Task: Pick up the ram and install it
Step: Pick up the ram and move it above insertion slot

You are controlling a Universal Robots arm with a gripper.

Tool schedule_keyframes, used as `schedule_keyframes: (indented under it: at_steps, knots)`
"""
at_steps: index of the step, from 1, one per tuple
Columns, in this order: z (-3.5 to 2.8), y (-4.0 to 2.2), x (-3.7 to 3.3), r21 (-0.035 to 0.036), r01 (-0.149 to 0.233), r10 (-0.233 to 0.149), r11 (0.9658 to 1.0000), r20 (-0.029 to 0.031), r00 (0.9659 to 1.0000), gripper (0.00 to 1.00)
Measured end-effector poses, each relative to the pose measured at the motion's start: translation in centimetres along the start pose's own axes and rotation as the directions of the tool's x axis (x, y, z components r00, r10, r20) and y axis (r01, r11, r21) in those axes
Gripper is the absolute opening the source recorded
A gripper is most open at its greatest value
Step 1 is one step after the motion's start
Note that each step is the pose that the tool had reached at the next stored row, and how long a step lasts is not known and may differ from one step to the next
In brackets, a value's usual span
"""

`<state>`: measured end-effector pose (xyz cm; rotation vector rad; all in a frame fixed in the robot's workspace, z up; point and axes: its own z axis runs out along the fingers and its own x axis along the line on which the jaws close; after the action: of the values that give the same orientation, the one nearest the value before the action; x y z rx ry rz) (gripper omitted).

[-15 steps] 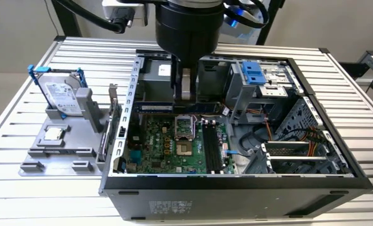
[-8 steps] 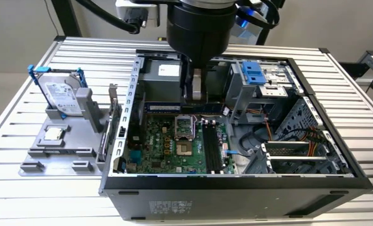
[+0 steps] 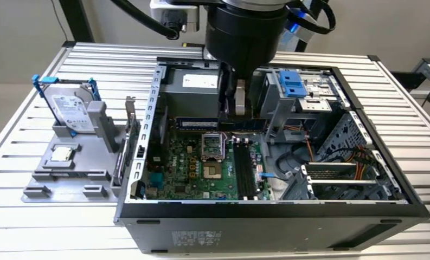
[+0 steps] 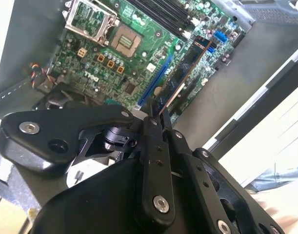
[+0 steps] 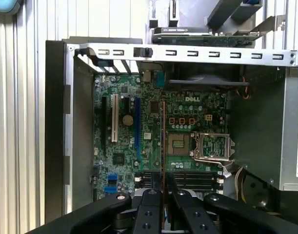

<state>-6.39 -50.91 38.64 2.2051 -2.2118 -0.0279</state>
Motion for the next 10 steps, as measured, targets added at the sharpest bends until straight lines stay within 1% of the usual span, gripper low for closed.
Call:
schedule_keyframes:
  at_steps: [10]
  knots:
    - [-0.04, -1.65, -0.01, -0.001, 0.0, 0.0, 1.0, 0.0, 1.0, 0.0]
